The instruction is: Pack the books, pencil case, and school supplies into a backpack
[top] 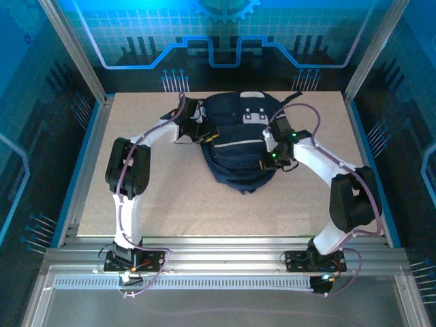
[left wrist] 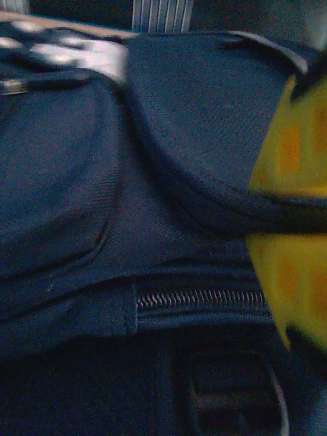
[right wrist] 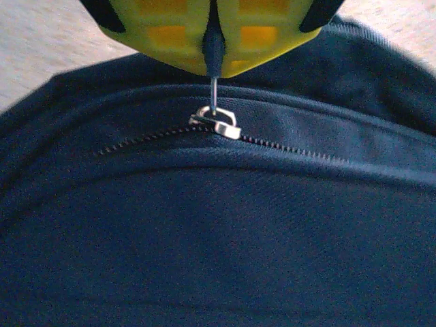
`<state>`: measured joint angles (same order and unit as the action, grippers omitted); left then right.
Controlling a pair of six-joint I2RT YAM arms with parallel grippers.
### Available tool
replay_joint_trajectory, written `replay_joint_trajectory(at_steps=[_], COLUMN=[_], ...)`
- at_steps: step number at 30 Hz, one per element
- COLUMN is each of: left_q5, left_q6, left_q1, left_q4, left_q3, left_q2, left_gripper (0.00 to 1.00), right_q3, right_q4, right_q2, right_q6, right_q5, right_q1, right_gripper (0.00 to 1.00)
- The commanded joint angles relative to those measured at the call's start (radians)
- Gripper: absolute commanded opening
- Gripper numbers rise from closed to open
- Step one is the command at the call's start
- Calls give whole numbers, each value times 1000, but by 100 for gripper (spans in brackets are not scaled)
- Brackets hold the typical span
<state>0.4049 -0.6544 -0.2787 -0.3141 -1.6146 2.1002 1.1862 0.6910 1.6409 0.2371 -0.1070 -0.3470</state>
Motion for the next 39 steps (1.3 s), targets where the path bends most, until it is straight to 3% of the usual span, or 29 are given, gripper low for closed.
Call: replay_joint_trajectory(at_steps=[1,3,5,12,17,25,28,29,32,34,39], left_q5=[-127,-171,-210,-217,-216,-219,-228,-241,-282,-277,-257], left_q6=[12,17,17,-102,-256,-426,-465,-478,-483,-475,-435], left_q1=[52,53,54,53,46,-25,-39,-37,-29,-19,4], left_q4=[-30,-55,-54,30,183,354,409,439,524,556,551], left_q3=[-100,-76,-18,265,523,664,675,682,700,700,706], left_q2=[-4,-50,-110,-354,-490,-414,-345,-324,-292,-290,-336], left_gripper=[44,65,71,75,77,77,71,64,20,0,0], right_q3=[45,100,167,418,431,336,302,294,280,265,149], right_q4=[-15,-39,-45,-34,-80,-153,-166,-166,-112,-53,32], right_q2=[25,67,117,303,323,304,278,270,260,254,204], right_q6=[34,47,54,82,133,203,218,218,186,145,61], right_q5=[-218,-252,-257,-267,-276,-291,-277,-279,-250,-200,-71], right_q1=[-116,-178,-226,-306,-311,-340,-349,-351,-351,-351,-306], right_gripper=[0,0,0,0,0,0,0,0,0,0,0])
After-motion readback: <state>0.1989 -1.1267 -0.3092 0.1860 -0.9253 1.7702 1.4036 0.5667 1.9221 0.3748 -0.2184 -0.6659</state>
